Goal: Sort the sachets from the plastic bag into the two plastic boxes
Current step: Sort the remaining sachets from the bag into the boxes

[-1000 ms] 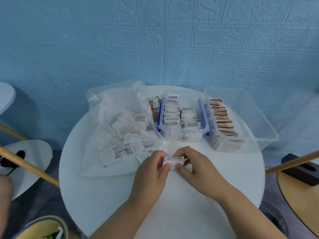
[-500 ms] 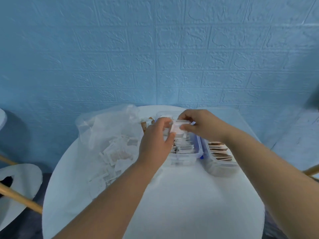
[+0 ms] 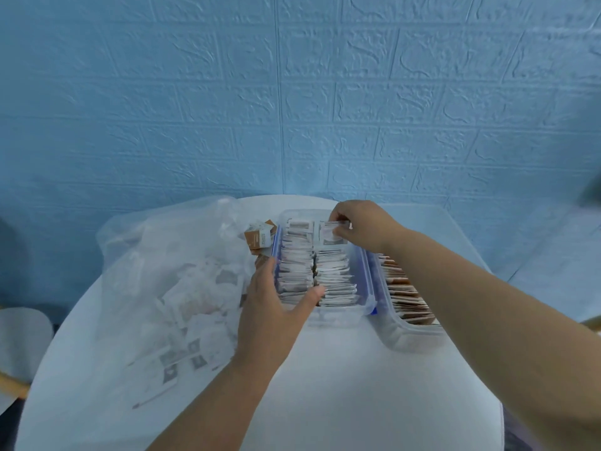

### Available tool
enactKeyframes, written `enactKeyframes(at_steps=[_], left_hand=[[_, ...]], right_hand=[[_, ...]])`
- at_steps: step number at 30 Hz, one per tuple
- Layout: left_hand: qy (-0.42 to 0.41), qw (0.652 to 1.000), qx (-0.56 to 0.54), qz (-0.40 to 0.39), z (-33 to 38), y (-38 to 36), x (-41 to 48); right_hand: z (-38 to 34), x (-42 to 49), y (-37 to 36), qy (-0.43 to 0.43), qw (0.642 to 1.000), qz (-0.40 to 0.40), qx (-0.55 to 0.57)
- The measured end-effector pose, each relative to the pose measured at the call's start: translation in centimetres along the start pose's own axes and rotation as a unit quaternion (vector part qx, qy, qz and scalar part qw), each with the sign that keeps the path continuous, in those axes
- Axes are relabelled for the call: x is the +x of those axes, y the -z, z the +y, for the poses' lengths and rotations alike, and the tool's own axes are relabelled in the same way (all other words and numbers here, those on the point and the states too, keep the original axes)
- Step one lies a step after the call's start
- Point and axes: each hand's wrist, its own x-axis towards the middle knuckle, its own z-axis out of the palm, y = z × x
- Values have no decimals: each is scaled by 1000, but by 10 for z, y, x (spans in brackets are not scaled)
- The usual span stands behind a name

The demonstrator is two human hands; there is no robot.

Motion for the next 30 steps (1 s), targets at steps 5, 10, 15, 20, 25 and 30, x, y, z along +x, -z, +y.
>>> enactKeyframes(at_steps=[5, 10, 15, 20, 25, 30], left_hand=[[1, 1000, 5, 7, -2, -2, -1], [-9, 1000, 9, 18, -2, -2, -1], [-10, 1000, 13, 19, -2, -3, -1], [-11, 1000, 18, 19, -2, -2, -2], [-10, 1000, 20, 20, 0, -2, -2], [-8, 999, 25, 21, -3, -3, 0]], right_hand=[[0, 11, -6, -8, 996, -42, -73], [1, 16, -11, -10, 994, -48, -98], [2, 18, -10, 3, 992, -73, -106], [6, 16, -4, 13, 992, -117, -43], [6, 17, 0, 7, 991, -135, -19], [7, 17, -2, 8, 991, -132, -24]])
